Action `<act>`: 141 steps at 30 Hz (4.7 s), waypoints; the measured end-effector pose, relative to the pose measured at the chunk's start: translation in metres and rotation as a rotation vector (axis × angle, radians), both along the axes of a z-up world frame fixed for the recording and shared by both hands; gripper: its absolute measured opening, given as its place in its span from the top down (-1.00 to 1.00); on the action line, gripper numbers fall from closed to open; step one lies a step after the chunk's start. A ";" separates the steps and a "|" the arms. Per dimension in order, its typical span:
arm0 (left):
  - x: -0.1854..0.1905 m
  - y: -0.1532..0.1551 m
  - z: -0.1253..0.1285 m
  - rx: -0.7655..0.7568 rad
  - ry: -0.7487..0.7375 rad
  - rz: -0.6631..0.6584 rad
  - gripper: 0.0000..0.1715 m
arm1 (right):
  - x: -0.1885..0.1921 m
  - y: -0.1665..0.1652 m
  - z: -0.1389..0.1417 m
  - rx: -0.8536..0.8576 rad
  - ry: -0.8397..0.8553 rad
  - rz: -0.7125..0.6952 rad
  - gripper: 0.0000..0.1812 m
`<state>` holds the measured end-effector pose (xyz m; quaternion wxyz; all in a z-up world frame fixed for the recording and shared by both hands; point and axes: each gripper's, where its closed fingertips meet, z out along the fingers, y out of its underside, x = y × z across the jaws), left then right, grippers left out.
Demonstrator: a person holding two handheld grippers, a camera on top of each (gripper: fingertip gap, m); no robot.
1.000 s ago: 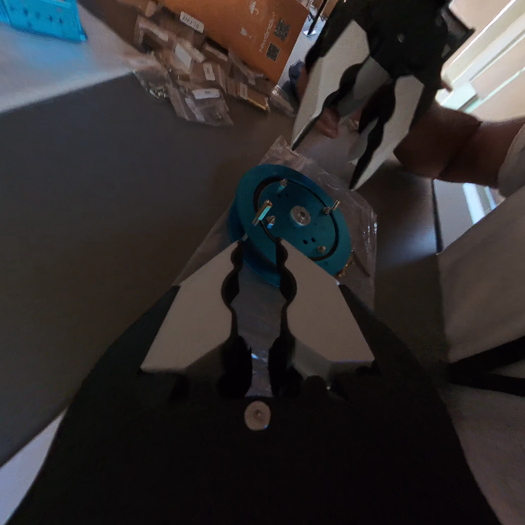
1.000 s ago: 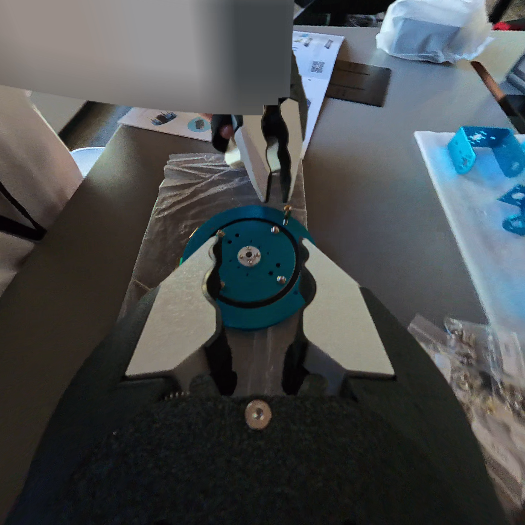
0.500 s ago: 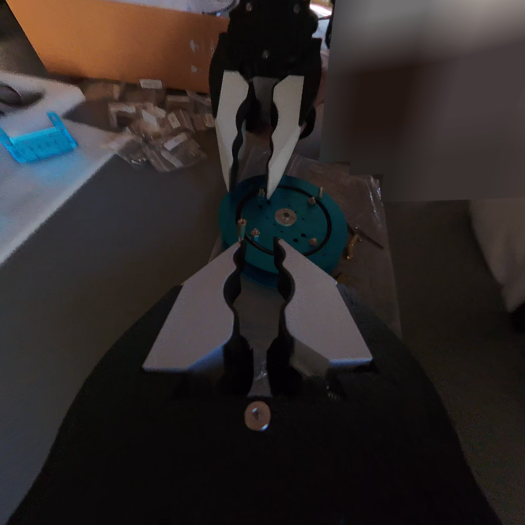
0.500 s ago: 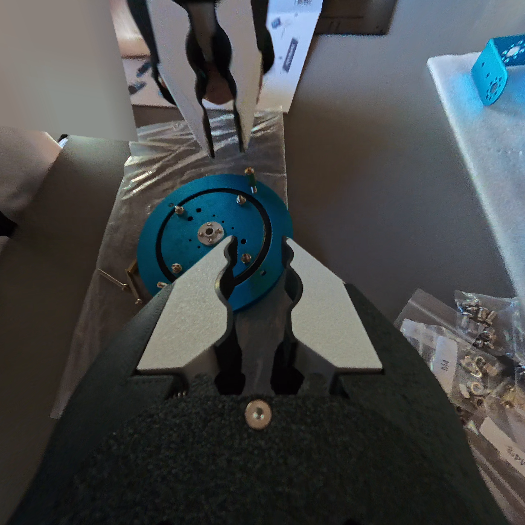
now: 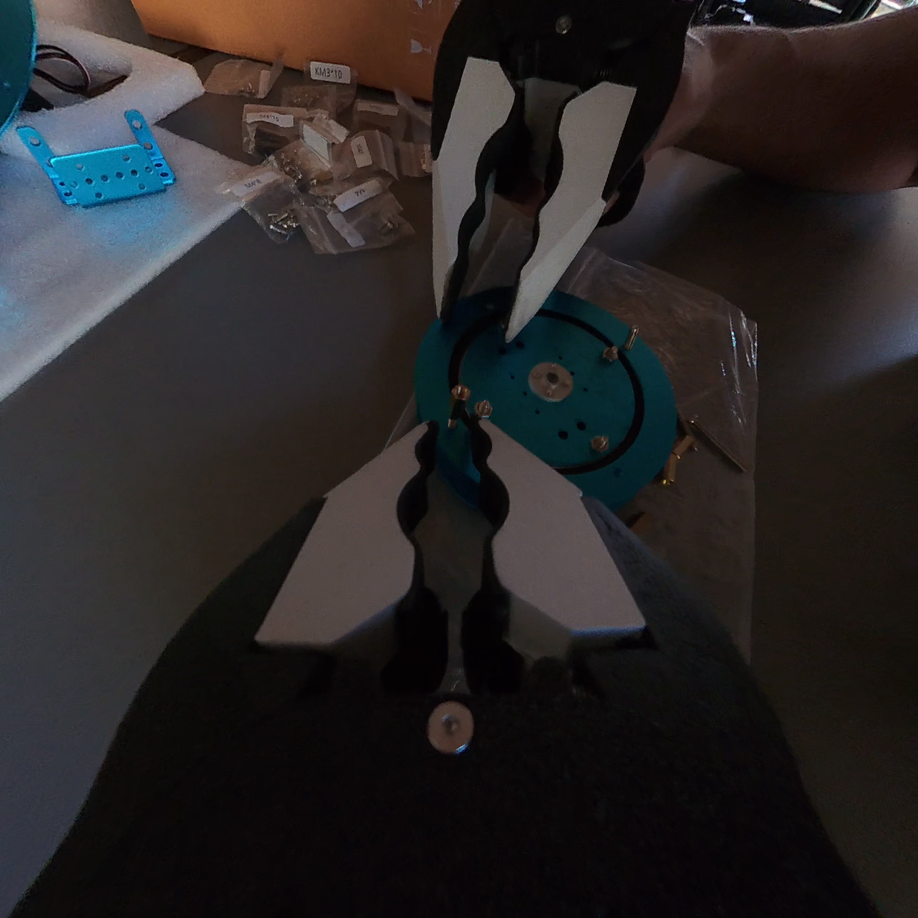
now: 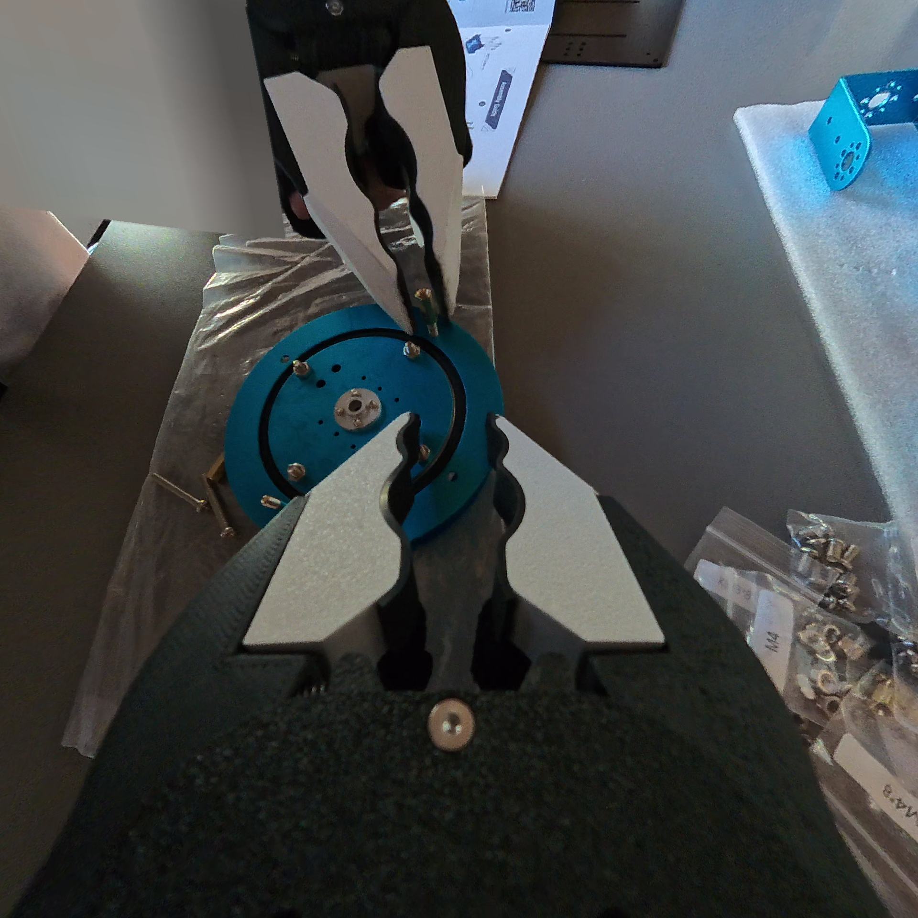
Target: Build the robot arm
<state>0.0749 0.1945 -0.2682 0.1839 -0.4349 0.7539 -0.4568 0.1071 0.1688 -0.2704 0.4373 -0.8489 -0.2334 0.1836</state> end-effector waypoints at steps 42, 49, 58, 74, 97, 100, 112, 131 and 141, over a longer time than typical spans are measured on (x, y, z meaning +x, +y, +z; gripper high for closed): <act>-0.017 -0.001 -0.004 -0.755 0.557 0.079 0.95 | -0.013 0.009 0.010 0.065 -0.032 0.063 0.65; -0.017 -0.001 -0.005 -0.742 0.541 0.082 0.95 | -0.040 0.022 0.018 0.114 -0.046 0.173 0.47; -0.017 0.000 -0.005 -0.738 0.536 0.084 0.95 | -0.045 0.018 0.013 0.061 -0.020 0.198 0.54; -0.016 0.000 -0.005 -0.727 0.526 0.085 0.95 | -0.040 0.017 0.020 0.081 0.018 0.189 0.64; -0.016 0.001 -0.005 -0.720 0.516 0.090 0.96 | -0.045 0.035 0.017 0.135 -0.035 0.125 0.71; -0.016 0.001 -0.005 -0.717 0.513 0.091 0.96 | -0.038 0.036 0.010 0.116 -0.086 0.099 0.82; -0.016 0.001 -0.005 -0.675 0.478 0.090 0.94 | -0.032 0.033 0.015 0.087 -0.014 0.065 0.80; -0.048 0.022 0.008 -0.095 0.103 -0.224 0.67 | -0.031 0.034 0.022 0.118 -0.014 0.042 0.77; -0.041 0.002 -0.007 0.147 0.011 -0.472 0.31 | -0.036 0.021 0.026 0.130 -0.023 0.080 0.72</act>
